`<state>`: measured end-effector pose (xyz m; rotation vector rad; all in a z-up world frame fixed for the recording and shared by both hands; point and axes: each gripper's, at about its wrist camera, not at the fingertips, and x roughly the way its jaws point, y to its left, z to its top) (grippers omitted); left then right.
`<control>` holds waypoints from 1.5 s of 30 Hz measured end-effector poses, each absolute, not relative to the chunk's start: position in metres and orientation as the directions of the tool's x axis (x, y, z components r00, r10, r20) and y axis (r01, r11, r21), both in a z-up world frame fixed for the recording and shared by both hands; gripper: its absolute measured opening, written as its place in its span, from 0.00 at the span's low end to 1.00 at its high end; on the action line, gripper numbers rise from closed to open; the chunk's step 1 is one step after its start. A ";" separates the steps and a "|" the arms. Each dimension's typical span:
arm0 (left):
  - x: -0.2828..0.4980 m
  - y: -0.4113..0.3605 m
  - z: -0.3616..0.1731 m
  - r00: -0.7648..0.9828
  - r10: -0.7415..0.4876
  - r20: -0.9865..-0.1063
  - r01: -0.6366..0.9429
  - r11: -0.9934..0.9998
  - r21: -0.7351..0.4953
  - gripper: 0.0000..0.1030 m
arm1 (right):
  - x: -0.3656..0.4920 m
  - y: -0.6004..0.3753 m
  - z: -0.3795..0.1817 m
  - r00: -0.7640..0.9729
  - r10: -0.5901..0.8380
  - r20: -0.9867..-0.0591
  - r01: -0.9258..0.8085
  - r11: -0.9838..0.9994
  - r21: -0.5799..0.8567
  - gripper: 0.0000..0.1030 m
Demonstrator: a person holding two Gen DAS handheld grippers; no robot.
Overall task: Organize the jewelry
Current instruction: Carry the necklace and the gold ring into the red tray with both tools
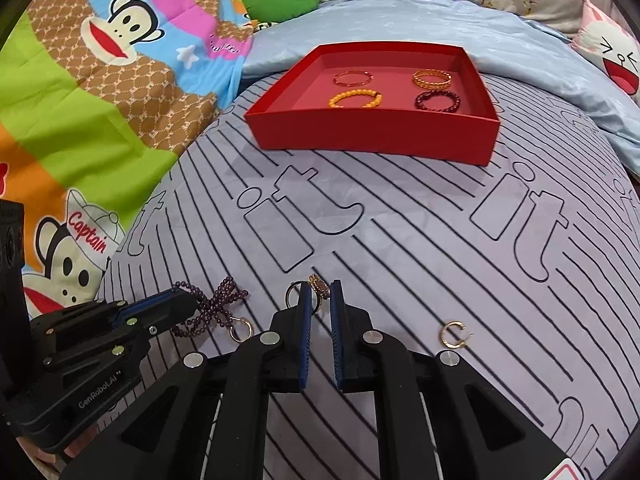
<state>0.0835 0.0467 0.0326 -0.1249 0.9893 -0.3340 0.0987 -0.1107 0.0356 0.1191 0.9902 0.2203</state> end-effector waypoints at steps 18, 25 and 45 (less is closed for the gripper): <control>0.144 0.000 0.071 0.558 -0.372 -0.742 0.306 0.923 -0.233 0.07 | 0.136 -0.159 0.058 0.595 0.182 -0.783 -0.052 0.981 0.188 0.09; 0.186 -0.022 0.094 0.593 -0.394 -0.702 0.343 0.913 -0.223 0.06 | 0.172 -0.172 0.079 0.636 0.179 -0.751 -0.053 0.981 0.189 0.09; 0.346 -0.063 0.088 0.588 -0.411 -0.697 0.347 0.906 -0.241 0.06 | 0.334 -0.176 0.072 0.624 0.167 -0.763 -0.054 0.984 0.171 0.09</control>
